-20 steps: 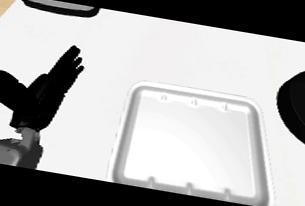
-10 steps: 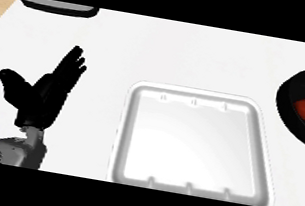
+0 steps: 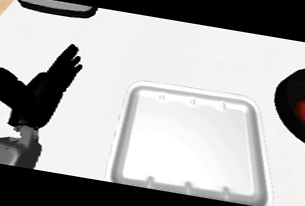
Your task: Pick the bell pepper from the tray and place it in the pot
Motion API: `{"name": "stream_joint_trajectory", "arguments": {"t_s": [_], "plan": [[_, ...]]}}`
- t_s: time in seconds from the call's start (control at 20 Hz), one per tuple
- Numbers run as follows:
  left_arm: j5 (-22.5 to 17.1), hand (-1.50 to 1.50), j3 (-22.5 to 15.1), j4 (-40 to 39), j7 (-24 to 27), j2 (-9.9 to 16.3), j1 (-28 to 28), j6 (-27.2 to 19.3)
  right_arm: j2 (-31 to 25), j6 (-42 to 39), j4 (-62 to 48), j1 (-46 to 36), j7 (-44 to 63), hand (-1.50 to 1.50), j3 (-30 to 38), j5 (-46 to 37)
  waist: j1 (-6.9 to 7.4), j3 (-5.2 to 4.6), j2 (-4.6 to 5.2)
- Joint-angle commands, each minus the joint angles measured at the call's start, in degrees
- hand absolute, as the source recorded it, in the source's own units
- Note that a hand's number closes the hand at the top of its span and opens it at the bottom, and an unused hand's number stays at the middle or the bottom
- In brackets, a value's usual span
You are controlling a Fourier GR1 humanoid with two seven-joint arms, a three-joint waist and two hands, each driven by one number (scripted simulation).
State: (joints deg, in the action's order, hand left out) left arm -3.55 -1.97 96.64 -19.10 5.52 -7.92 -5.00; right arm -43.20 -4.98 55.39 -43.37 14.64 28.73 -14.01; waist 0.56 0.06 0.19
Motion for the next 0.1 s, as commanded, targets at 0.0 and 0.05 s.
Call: {"name": "stream_joint_trajectory", "arguments": {"t_s": [0.0, 0.05], "plan": [[-0.9, 0.0, 1.26, 1.83, -2.02, 1.2, -0.18, 0.47, -3.56, 4.0, -4.89, -0.46, -4.91, -1.5, 6.05, 1.99, 0.17, 0.01, 0.01], [-0.27, 0.0, 0.44, 1.93, -0.7, 0.73, 1.85, 0.6, -0.83, 6.36, 0.42, 1.8, -2.08, -1.5, 5.3, 1.96, -0.45, -0.05, -0.28]]}}
